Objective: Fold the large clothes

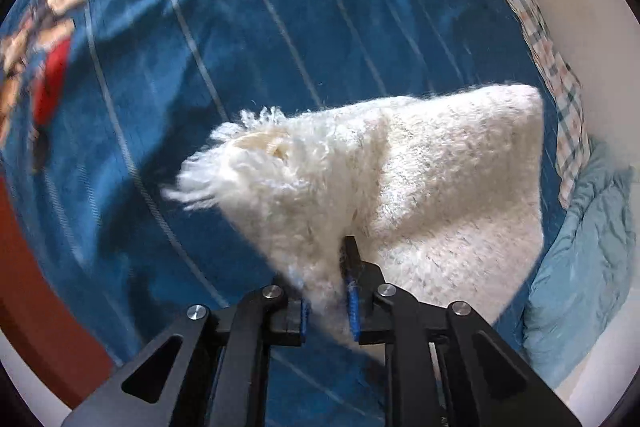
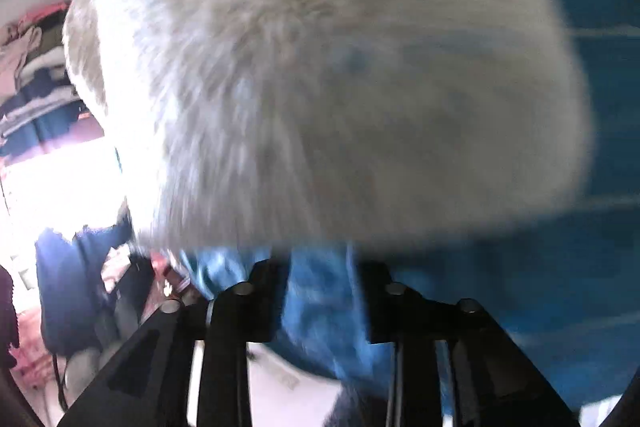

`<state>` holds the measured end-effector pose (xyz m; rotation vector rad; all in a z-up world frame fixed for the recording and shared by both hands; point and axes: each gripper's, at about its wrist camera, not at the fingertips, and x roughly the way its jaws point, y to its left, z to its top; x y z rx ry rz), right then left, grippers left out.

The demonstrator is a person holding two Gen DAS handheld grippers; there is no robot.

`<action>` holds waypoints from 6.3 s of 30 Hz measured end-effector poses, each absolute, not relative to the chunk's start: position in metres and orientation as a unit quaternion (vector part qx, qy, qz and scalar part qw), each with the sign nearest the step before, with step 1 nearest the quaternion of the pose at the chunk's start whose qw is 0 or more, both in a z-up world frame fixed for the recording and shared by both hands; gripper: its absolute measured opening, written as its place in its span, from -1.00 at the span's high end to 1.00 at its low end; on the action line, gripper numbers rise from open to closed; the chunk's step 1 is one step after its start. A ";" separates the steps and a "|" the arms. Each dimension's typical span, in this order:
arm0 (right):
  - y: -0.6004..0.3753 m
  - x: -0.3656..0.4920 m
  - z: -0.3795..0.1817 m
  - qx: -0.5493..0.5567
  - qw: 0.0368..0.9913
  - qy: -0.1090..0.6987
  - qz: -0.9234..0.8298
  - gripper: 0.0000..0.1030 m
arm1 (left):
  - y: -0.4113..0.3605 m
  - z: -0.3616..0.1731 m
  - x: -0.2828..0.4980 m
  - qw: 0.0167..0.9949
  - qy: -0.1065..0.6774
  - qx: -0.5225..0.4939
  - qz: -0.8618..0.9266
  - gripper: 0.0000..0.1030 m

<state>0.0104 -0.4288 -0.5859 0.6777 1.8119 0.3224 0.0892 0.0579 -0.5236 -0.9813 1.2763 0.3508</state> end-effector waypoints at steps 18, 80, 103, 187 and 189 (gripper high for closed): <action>-0.454 0.130 -0.505 0.196 0.661 0.720 0.078 -0.32 | 0.033 -0.484 0.182 0.794 0.593 -0.060 0.118 -0.89; -0.352 0.664 -0.559 0.489 0.559 0.558 0.369 -0.03 | 0.052 -0.460 0.629 0.819 0.522 -0.204 -0.123 0.45; -0.323 0.570 -0.445 -0.024 0.803 0.594 -0.036 -0.78 | 0.010 -0.420 0.533 0.860 0.510 -0.004 0.014 -0.80; -0.226 -0.003 0.198 -0.031 0.923 0.371 -0.096 -0.92 | 0.014 0.033 0.128 0.933 0.360 0.014 0.001 -0.87; -0.226 -0.004 0.198 -0.033 0.924 0.369 -0.096 -0.92 | 0.014 0.034 0.127 0.933 0.360 0.015 0.002 -0.88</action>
